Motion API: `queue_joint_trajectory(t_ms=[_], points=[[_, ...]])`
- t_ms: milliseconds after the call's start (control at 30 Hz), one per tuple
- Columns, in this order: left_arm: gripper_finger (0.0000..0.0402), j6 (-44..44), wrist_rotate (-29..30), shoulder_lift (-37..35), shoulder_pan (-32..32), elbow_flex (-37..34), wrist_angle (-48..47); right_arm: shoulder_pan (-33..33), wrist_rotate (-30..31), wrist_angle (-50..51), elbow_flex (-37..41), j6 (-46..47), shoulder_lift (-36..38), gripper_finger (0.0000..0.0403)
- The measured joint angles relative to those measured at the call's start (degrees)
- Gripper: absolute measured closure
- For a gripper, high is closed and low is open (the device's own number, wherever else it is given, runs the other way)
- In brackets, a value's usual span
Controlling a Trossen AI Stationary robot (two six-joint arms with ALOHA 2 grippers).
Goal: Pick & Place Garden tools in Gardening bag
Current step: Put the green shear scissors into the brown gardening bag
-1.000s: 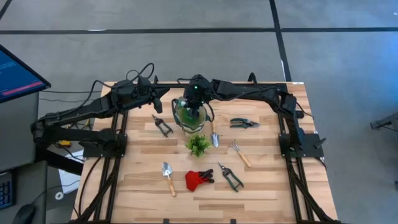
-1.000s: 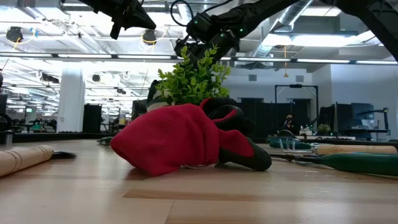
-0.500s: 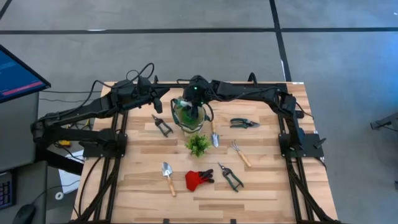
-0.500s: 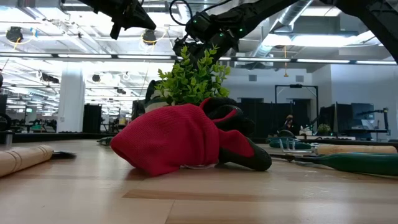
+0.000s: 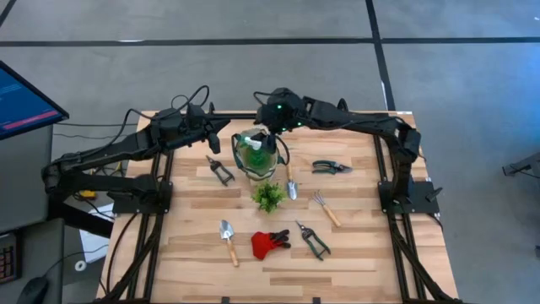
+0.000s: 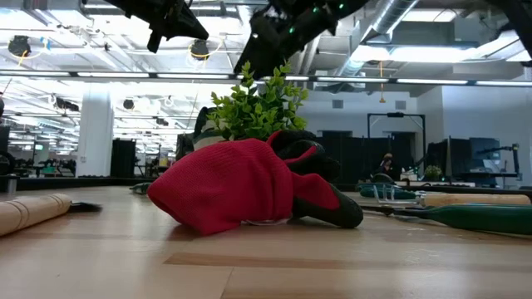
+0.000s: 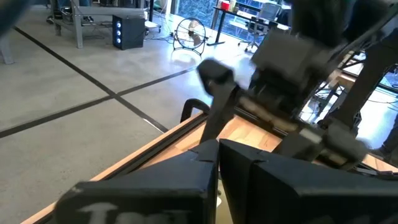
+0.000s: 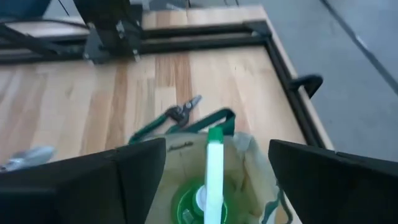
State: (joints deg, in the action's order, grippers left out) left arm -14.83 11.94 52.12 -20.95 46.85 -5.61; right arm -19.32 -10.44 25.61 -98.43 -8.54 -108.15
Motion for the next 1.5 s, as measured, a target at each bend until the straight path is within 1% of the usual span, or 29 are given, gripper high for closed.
queue_joint_trajectory(t_ms=[433, 667, 867, 933, 1033, 1233, 1333, 1500], points=[[0.04, 0.0, -0.01, 0.0, 0.0, 0.0, 0.02, -1.55, 0.0, 2.82, 0.0, -0.02, 10.1, 0.0127], [0.04, 0.0, 0.0, 0.0, 0.0, 0.0, 0.0, -2.18, 0.0, 4.13, 0.0, -0.01, 12.43, 0.0127], [0.04, 0.0, 0.0, 0.0, 0.0, 0.0, 0.01, -2.22, 0.49, 7.16, 0.0, 1.1, 12.68, 0.0133], [0.04, 0.0, -0.01, 0.0, -0.01, 0.0, 0.02, -2.22, 0.49, 7.79, 0.0, 1.86, 12.68, 0.0144], [0.04, 0.0, -0.01, 0.0, 0.0, 0.0, 0.02, -2.22, 0.49, 8.3, 0.0, 2.41, 12.66, 0.017], [0.04, 0.0, -0.02, 0.0, -0.01, 0.0, 0.02, -2.19, 0.46, 10.08, 0.0, 2.47, 12.66, 0.0245], [0.04, 0.0, -0.01, 0.0, 0.0, 0.0, 0.02, -2.19, 0.47, 12.97, 0.01, 2.52, 12.82, 0.0279], [0.04, 0.0, -0.02, 0.0, 0.0, 0.0, 0.04, -2.04, 0.46, 16.38, 0.02, 2.17, 13.06, 0.0311]])
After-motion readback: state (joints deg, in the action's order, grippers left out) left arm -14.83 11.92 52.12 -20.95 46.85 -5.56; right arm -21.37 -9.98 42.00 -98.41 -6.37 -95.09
